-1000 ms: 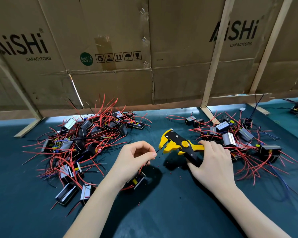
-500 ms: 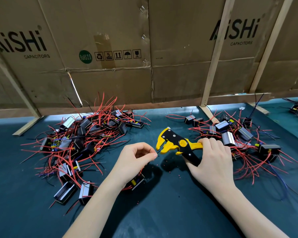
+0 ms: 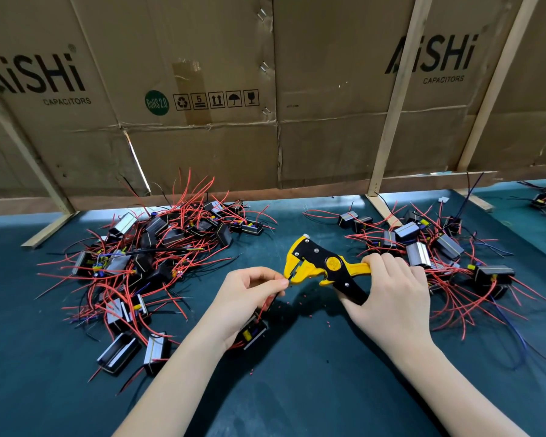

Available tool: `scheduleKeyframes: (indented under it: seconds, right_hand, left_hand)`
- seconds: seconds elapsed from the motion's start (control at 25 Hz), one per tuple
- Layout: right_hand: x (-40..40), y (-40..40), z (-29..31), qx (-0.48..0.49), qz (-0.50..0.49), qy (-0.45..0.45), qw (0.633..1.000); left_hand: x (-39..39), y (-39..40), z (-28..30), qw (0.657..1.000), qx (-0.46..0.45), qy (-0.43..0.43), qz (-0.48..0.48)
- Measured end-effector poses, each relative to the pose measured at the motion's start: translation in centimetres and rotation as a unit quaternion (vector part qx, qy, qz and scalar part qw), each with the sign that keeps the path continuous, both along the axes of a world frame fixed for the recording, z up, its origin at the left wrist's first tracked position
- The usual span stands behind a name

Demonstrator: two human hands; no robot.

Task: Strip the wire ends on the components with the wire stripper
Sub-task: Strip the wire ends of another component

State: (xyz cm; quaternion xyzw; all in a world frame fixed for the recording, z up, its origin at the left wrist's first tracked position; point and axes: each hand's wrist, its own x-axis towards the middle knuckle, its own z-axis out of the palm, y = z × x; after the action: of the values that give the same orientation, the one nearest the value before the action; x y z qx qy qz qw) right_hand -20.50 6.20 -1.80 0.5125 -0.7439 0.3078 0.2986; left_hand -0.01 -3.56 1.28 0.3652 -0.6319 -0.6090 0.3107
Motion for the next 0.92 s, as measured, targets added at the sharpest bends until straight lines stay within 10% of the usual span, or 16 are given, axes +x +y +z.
scheduleKeyframes:
  seconds: [0.92]
  right_hand:
    - [-0.16, 0.37, 0.13, 0.046, -0.011, -0.017, 0.999]
  left_hand:
    - [0.53, -0.31, 0.26, 0.999, 0.004, -0.025, -0.031]
